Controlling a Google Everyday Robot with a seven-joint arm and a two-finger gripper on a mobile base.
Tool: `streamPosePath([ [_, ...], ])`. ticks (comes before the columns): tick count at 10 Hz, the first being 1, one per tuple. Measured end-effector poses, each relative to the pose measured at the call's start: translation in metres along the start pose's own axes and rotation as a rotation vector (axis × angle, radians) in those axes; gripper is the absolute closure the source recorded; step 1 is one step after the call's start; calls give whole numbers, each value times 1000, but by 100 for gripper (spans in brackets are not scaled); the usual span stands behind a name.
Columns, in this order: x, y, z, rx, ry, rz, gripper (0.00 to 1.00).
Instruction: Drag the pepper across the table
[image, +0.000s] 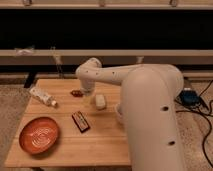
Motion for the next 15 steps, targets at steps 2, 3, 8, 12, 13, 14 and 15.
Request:
streamPosePath([
  [2, 2, -14, 16, -13, -9, -5, 20],
  [3, 2, -19, 23, -19, -12, -12, 20],
  [8, 0, -42, 48, -33, -9, -42, 22],
  [12, 12, -58, 56, -22, 20, -36, 61],
  [13, 12, -57, 55, -15, 29, -37, 73],
  [14, 11, -56, 55, -13, 33, -38, 81],
  [15, 12, -55, 53, -7, 41, -41, 92],
])
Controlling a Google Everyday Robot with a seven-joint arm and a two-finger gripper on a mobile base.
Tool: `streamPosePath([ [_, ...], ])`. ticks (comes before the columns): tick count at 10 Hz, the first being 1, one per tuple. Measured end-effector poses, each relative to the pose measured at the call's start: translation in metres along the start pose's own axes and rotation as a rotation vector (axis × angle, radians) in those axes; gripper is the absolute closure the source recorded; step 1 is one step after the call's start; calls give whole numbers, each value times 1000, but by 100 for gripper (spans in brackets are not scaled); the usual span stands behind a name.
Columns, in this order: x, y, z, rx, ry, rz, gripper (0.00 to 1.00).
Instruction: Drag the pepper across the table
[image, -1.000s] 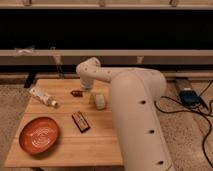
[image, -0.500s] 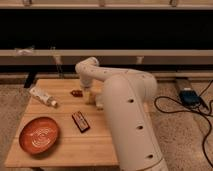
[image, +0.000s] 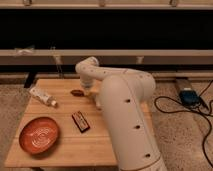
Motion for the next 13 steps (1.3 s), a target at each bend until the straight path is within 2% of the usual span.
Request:
streamPosePath([
  [1, 0, 3, -2, 4, 9, -6, 99],
  [3, -1, 9, -7, 13, 40, -20, 100],
  [6, 0, 17, -11, 15, 118, -40, 100],
  [9, 23, 30, -10, -6, 195, -34, 100],
  [13, 60, 44, -10, -26, 249, 8, 100],
])
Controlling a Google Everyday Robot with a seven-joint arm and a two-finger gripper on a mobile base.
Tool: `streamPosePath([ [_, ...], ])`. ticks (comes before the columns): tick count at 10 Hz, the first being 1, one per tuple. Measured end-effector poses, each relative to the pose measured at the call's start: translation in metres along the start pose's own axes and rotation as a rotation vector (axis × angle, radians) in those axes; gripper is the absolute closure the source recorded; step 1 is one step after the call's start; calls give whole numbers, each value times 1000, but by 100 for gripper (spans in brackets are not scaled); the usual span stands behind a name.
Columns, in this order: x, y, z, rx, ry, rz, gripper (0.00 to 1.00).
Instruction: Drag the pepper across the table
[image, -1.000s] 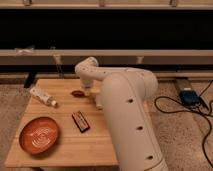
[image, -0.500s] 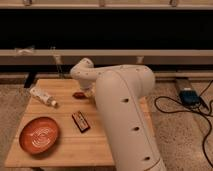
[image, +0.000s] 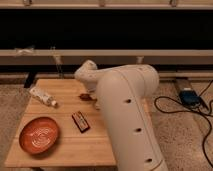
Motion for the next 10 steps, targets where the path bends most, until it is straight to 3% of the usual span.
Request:
streamPosePath([
  [5, 50, 14, 5, -20, 55, 66, 100],
  [10, 78, 22, 5, -35, 95, 107, 96],
])
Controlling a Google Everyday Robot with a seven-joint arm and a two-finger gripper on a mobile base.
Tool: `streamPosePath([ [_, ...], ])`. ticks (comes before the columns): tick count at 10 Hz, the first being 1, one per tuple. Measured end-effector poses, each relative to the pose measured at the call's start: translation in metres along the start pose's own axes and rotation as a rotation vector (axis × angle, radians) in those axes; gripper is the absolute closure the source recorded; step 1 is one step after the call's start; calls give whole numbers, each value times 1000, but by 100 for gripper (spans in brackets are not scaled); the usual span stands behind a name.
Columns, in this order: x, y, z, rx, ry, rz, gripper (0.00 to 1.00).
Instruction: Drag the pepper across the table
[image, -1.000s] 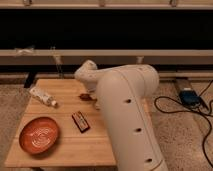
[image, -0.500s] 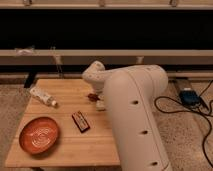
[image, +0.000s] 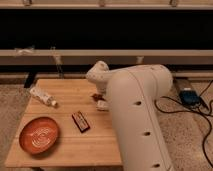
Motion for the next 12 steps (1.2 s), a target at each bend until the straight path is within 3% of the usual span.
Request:
streamPosePath([
  [7, 50, 9, 6, -36, 14, 88, 26],
  [8, 54, 9, 5, -36, 18, 96, 21],
  [12, 66, 5, -6, -20, 23, 115, 20],
])
